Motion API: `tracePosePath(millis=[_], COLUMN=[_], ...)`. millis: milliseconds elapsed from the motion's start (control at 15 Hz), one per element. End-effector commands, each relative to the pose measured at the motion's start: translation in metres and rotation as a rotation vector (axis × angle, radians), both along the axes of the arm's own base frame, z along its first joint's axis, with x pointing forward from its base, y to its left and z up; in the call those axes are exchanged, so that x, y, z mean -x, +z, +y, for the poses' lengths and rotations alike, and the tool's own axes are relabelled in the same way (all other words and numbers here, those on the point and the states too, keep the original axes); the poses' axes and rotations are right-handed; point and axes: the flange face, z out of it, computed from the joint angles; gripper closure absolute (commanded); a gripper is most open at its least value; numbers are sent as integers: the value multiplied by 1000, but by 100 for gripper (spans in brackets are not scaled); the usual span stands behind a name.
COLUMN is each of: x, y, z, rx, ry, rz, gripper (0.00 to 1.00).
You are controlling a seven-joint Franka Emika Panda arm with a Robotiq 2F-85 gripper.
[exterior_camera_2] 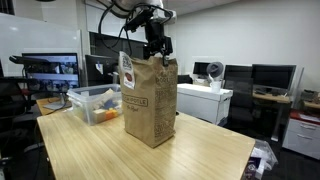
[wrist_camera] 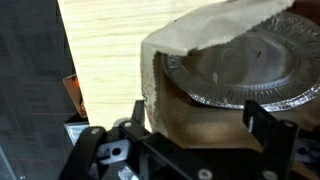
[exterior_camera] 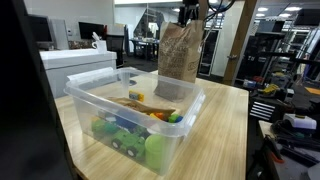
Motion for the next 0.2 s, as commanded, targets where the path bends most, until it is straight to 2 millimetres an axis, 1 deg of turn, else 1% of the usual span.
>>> tracePosePath(millis=[0,133], x=[0,0], y=[1,1], z=[-1,-1], rx=[-1,-1], ry=[0,0], rz=[1,1], gripper=[0,0])
